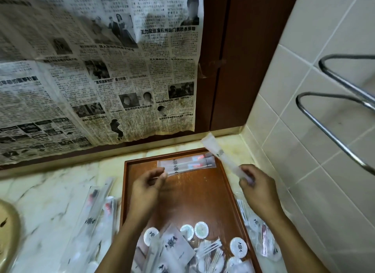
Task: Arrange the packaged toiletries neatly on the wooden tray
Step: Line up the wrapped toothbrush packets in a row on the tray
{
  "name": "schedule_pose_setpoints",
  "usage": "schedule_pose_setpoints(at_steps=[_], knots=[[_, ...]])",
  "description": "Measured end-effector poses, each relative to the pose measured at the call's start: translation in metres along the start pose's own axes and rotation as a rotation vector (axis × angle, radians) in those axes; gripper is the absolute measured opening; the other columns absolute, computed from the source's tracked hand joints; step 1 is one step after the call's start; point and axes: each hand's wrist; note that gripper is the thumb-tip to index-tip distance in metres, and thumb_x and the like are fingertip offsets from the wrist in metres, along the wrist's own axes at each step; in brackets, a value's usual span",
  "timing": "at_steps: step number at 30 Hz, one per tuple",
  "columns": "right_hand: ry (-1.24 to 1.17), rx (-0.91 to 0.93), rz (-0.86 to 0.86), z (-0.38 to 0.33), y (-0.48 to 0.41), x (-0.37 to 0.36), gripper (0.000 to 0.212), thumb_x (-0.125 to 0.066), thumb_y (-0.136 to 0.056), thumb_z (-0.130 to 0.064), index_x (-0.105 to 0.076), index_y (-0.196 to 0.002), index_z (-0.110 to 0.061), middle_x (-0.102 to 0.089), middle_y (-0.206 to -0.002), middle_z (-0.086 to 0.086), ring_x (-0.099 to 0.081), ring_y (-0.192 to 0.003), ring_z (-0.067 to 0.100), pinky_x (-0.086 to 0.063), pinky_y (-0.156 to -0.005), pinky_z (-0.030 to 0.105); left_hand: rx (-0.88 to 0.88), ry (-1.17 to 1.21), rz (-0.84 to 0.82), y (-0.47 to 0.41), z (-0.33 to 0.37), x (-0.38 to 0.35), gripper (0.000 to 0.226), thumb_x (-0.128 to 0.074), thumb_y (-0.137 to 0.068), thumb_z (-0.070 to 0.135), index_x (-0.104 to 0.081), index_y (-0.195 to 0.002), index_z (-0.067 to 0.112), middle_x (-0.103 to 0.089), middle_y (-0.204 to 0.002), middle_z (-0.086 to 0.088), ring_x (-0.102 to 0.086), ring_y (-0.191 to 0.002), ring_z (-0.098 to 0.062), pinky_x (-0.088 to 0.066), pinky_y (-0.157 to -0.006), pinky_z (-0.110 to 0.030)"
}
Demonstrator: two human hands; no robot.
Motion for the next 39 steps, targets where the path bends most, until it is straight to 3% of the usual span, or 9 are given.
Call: schedule_pose_setpoints(at_steps=[2,6,12,16,19,23,28,31,39], knots=[[-0.119,0.029,-0.173,-0.015,0.019,0.006,0.032,-0.066,-0.086,0.0,-0.07,-0.103,-0.026,-0.069,-0.091,-0.02,-0.065,-0.083,0.001,-0.05,-0.07,0.014,0.003,0.082,-0.1,0.01,0.026,-0.003,0.021,-0.071,-0.093,0.031,-0.071,-0.115,0.03,-0.075,-0.107,0.011,-0.072,-0.097,-0.006,-0.056,-0.068,-0.019],[-0.209,0.065,-0.341,-0.031,0.048,0.009,0.037,-0.07,-0.084,0.002,-0.072,-0.105,-0.028,-0.072,-0.097,-0.018,-0.068,-0.091,0.004,-0.054,-0.079,0.023,-0.021,0.008,-0.286,0.025,0.056,-0.005,0.02,-0.071,-0.094,0.026,-0.071,-0.113,0.024,-0.078,-0.097,0.003,-0.074,-0.085,-0.016,-0.056,-0.064,-0.024],[-0.327,-0.056,-0.369,-0.051,0.072,0.017,0.017,-0.076,-0.088,-0.029,-0.074,-0.103,-0.036,-0.071,-0.094,-0.021,-0.065,-0.089,-0.002,-0.052,-0.075,0.014,-0.113,-0.05,-0.269,0.045,0.076,0.004,0.007,-0.07,-0.095,0.019,-0.076,-0.092,0.017,-0.076,-0.081,-0.002,-0.062,-0.064,-0.01,-0.052,-0.06,-0.024],[-0.43,-0.122,-0.399,-0.064,0.091,0.011,0.004,-0.072,-0.091,-0.031,-0.075,-0.093,-0.029,-0.071,-0.082,-0.004,-0.065,-0.068,0.004,-0.052,-0.059,0.022,-0.199,-0.028,-0.267,0.055,0.097,0.007,0.012,-0.069,-0.096,0.02,-0.078,-0.087,0.017,-0.075,-0.078,-0.002,-0.059,-0.063,-0.009,-0.051,-0.061,-0.022],[-0.498,-0.156,-0.468,-0.066,0.103,0.008,0.015,-0.069,-0.093,-0.033,-0.074,-0.087,-0.019,-0.069,-0.072,-0.002,-0.062,-0.062,0.007,-0.049,-0.058,0.02,-0.248,0.015,-0.198,0.059,0.11,0.012,0.008,-0.07,-0.095,0.017,-0.078,-0.092,0.016,-0.076,-0.082,-0.001,-0.064,-0.069,-0.008,-0.053,-0.061,-0.02],[-0.561,-0.229,-0.415,-0.059,0.11,0.008,0.018,-0.071,-0.087,-0.043,-0.077,-0.089,-0.026,-0.073,-0.082,0.004,-0.06,-0.069,0.014,-0.048,-0.065,0.029,-0.228,0.06,-0.187,0.06,0.104,0.022,0.008,-0.069,-0.094,0.012,-0.077,-0.097,0.013,-0.077,-0.086,-0.005,-0.068,-0.074,-0.015,-0.055,-0.064,-0.024],[-0.537,-0.241,-0.412,-0.05,0.115,0.009,0.01,-0.073,-0.089,-0.034,-0.077,-0.086,-0.025,-0.073,-0.078,0.0,-0.062,-0.067,0.011,-0.05,-0.065,0.029,-0.19,0.027,-0.281,0.063,0.088,0.032,0.009,-0.071,-0.093,0.016,-0.078,-0.099,0.014,-0.077,-0.087,-0.005,-0.068,-0.074,-0.021,-0.056,-0.067,-0.033],[-0.571,-0.279,-0.376,-0.042,0.116,0.011,0.011,-0.076,-0.086,-0.031,-0.079,-0.092,-0.022,-0.076,-0.085,0.001,-0.065,-0.074,0.011,-0.051,-0.071,0.029,-0.181,0.019,-0.218,0.061,0.077,0.041,0.007,-0.072,-0.092,0.015,-0.079,-0.094,0.011,-0.078,-0.085,-0.007,-0.069,-0.076,-0.03,-0.057,-0.067,-0.034],[-0.625,-0.373,-0.287,-0.021,0.094,0.006,0.013,-0.074,-0.087,-0.011,-0.078,-0.099,-0.011,-0.079,-0.092,0.005,-0.074,-0.088,0.021,-0.057,-0.067,0.029,-0.023,0.004,-0.128,0.053,0.027,0.043,0.007,-0.073,-0.092,0.013,-0.08,-0.093,0.013,-0.078,-0.084,-0.004,-0.068,-0.072,-0.015,-0.056,-0.06,-0.024]])
Point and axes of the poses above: each hand's wrist, its own y-axis away from the middle knuckle, its own x-axis out of the back of the hand, z = x × y
